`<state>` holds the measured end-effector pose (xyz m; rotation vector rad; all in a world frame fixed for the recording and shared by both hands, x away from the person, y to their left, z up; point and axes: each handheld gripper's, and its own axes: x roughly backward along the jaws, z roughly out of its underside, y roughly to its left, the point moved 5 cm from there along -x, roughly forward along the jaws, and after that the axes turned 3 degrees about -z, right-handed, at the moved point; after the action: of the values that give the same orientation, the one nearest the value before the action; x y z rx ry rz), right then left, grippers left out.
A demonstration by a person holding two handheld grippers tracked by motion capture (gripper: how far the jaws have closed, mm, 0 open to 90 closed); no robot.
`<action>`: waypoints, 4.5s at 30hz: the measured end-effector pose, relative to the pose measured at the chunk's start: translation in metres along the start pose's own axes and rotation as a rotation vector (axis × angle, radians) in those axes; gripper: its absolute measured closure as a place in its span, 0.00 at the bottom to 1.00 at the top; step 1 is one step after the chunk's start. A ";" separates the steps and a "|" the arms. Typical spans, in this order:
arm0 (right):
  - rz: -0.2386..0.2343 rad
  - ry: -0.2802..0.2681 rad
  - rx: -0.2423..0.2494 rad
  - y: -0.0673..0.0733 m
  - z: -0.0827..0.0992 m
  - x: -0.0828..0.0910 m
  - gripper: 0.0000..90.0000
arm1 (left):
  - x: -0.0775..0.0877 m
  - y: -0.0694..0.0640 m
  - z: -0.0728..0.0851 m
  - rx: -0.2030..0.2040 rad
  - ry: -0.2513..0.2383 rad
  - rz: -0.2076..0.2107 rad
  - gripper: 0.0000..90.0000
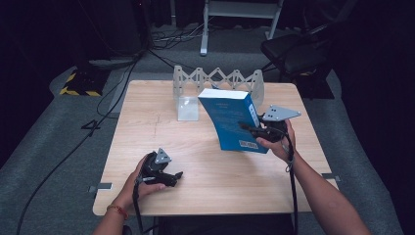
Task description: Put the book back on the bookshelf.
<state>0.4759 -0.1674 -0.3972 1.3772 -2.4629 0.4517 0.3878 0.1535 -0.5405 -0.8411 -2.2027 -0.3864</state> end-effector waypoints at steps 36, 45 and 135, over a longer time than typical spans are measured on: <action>0.381 -0.094 -0.133 -0.084 -0.017 -0.003 0.69 | 0.000 0.001 0.000 -0.018 -0.001 0.015 0.15; 0.428 -0.105 -0.120 -0.082 -0.001 -0.022 0.69 | 0.000 0.001 0.000 -0.020 -0.001 0.016 0.15; 0.411 -0.003 -0.233 -0.074 0.097 -0.018 0.64 | -0.002 -0.001 -0.002 -0.035 -0.008 0.027 0.15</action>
<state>0.5398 -0.2297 -0.4829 0.7833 -2.7005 0.2340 0.3892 0.1515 -0.5408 -0.8923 -2.1953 -0.4104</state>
